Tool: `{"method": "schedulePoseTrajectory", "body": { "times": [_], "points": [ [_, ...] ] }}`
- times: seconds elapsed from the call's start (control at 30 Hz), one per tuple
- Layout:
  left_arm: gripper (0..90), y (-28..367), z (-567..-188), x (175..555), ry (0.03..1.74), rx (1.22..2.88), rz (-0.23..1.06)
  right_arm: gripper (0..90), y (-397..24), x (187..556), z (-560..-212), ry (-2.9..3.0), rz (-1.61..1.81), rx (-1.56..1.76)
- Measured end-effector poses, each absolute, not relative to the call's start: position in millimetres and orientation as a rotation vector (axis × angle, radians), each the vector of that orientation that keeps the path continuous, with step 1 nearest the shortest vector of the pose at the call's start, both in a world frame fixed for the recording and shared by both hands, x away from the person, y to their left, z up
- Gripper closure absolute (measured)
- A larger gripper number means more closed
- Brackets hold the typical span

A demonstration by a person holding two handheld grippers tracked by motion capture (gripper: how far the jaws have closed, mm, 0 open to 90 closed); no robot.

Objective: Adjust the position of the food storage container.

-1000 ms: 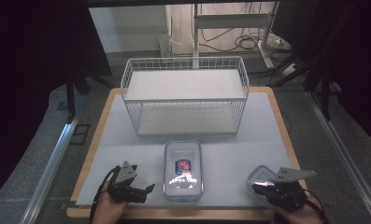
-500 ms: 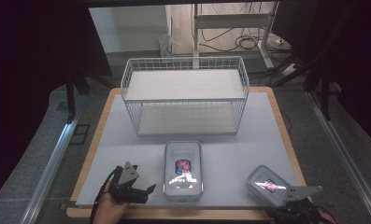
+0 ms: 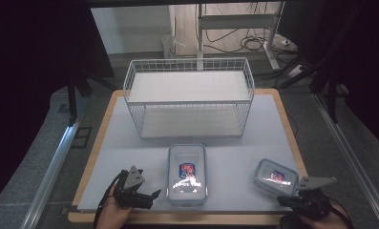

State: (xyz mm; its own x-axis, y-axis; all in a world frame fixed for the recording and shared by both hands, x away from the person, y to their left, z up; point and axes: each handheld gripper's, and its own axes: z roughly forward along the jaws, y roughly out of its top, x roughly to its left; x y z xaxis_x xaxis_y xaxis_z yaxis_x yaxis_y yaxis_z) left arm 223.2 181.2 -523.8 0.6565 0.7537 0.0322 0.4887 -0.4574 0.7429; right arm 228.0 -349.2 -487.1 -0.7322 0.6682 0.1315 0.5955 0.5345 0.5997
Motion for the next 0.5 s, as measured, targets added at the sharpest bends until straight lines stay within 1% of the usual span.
{"method": "schedulePoseTrajectory", "body": {
  "times": [0.3,0.5],
  "points": [
    [5.9,184,-526,226,0.995,2.14,0.466,89.7,-348,270,-480,2.556,1.044,1.165],
    [6.0,185,-525,226,1.01,2.126,0.458,89.7,-340,273,-487,2.537,1.016,1.187]
  ]
}}
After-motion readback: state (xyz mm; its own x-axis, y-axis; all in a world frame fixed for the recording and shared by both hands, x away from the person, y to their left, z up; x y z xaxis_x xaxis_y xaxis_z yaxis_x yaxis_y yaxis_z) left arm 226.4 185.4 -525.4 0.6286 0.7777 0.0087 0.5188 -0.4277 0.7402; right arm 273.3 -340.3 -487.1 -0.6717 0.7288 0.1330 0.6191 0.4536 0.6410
